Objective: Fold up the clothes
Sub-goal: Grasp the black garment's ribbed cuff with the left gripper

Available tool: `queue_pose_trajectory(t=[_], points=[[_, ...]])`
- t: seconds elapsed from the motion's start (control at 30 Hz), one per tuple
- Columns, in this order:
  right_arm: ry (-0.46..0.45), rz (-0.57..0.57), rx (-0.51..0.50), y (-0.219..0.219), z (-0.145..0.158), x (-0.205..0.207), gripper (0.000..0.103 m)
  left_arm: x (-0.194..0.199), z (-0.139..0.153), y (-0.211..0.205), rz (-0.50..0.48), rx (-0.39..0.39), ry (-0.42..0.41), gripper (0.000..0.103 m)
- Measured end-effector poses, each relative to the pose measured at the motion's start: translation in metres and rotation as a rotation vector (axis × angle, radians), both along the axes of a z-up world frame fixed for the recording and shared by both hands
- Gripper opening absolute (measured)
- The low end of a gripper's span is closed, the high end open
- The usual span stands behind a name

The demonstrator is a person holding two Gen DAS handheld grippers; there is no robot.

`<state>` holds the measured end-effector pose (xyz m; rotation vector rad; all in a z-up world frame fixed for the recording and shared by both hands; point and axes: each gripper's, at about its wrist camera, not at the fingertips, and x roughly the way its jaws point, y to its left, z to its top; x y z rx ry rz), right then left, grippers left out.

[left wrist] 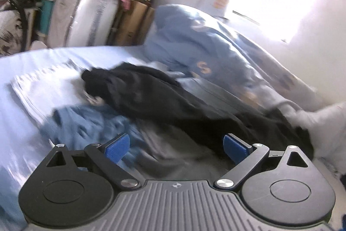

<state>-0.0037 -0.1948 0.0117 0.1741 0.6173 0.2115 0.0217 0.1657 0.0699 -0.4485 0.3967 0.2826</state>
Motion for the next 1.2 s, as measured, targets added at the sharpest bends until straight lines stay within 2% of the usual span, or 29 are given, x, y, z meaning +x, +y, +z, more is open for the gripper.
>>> queue_pose_trajectory(t=[0.03, 0.13, 0.3, 0.47, 0.6, 0.9, 1.0, 1.1, 1.13, 1.2], points=[[-0.006, 0.016, 0.011, 0.003, 0.000, -0.001, 0.103, 0.003, 0.001, 0.008, 0.013, -0.001, 0.002, 0.100], [-0.012, 0.056, 0.042, 0.014, 0.001, -0.003, 0.103, 0.015, 0.000, 0.046, 0.056, -0.068, 0.004, 0.100], [-0.019, 0.122, 0.081, 0.039, 0.005, -0.010, 0.103, 0.044, -0.009, 0.095, 0.045, -0.186, 0.002, 0.099], [-0.032, 0.180, 0.070, 0.059, 0.008, -0.017, 0.103, 0.075, -0.029, 0.124, 0.020, -0.312, 0.057, 0.094], [-0.026, 0.173, 0.079, 0.062, 0.009, -0.016, 0.103, 0.092, -0.044, 0.133, 0.010, -0.321, 0.105, 0.093], [-0.020, 0.176, 0.067, 0.067, 0.004, -0.012, 0.103, 0.118, -0.067, 0.150, 0.023, -0.322, 0.155, 0.089], [-0.019, 0.177, 0.063, 0.067, 0.003, -0.011, 0.103, 0.128, -0.070, 0.148, 0.017, -0.316, 0.166, 0.081], [-0.015, 0.174, 0.059, 0.067, 0.001, -0.011, 0.103, 0.134, -0.071, 0.147, 0.035, -0.307, 0.171, 0.069], [-0.014, 0.174, 0.057, 0.067, 0.001, -0.011, 0.103, 0.135, -0.070, 0.148, 0.055, -0.317, 0.170, 0.057], [-0.015, 0.175, 0.053, 0.067, 0.000, -0.011, 0.103, 0.135, -0.067, 0.149, 0.089, -0.333, 0.168, 0.042]])
